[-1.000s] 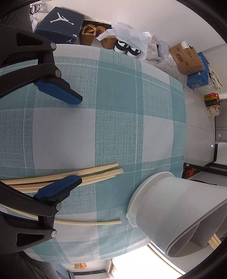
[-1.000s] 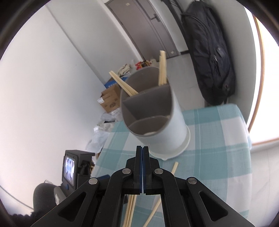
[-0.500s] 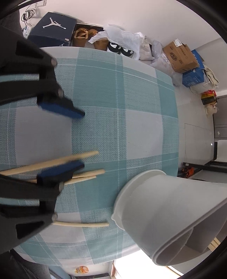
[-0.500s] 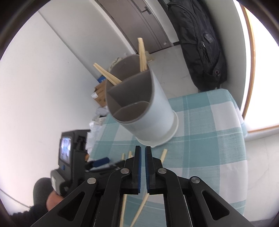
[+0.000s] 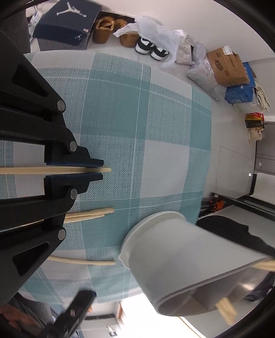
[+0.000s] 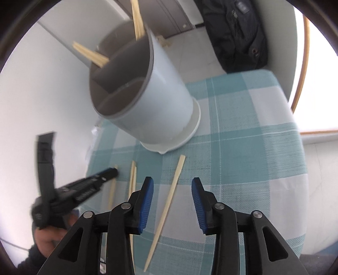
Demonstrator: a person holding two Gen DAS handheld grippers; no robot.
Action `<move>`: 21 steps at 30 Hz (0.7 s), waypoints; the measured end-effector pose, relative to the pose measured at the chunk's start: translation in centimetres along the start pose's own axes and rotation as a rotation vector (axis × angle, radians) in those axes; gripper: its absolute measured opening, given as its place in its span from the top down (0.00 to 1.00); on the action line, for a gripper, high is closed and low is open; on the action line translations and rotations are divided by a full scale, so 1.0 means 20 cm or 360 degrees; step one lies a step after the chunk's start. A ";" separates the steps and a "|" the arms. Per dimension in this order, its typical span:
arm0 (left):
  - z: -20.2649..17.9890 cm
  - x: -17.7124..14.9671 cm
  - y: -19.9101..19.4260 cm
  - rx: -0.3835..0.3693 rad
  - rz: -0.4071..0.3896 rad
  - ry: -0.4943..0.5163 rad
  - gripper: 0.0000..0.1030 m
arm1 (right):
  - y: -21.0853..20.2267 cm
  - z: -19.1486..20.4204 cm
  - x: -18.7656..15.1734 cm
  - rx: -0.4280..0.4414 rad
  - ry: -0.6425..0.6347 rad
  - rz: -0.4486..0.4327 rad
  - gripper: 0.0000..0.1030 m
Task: Organize utensils
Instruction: 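Close the left gripper on another wooden chopstick while the right gripper holds its chopstick, then lift and carry both held chopsticks up over the white utensil holder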
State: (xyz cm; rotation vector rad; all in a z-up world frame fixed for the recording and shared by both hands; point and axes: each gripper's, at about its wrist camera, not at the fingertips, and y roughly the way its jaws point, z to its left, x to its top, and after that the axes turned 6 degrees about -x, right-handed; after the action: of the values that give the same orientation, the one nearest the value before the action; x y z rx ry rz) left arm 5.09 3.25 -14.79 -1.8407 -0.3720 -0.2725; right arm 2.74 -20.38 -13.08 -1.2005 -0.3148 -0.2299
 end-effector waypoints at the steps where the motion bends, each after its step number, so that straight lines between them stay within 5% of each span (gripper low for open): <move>1: 0.01 0.00 -0.02 -0.0029 -0.0014 -0.0024 0.99 | 0.02 0.01 0.01 -0.0017 -0.0010 0.0019 0.64; 11: 0.07 0.02 -0.18 -0.0252 -0.0196 -0.0137 0.99 | 0.23 0.16 0.08 -0.0371 -0.0231 0.0071 0.69; 15: 0.10 0.03 -0.22 -0.0293 -0.0246 -0.0160 0.99 | 0.27 0.21 0.07 -0.0526 -0.0295 0.0039 0.89; 21: 0.13 0.04 -0.27 -0.0319 -0.0308 -0.0169 0.99 | 0.22 0.19 0.01 -0.0476 -0.0244 -0.0038 0.95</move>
State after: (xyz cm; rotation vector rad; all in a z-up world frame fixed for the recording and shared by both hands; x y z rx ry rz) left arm 3.68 7.30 -10.53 -2.0237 -0.6171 -0.3564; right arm 4.03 -15.22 -15.62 -1.5148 -0.4398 -0.2106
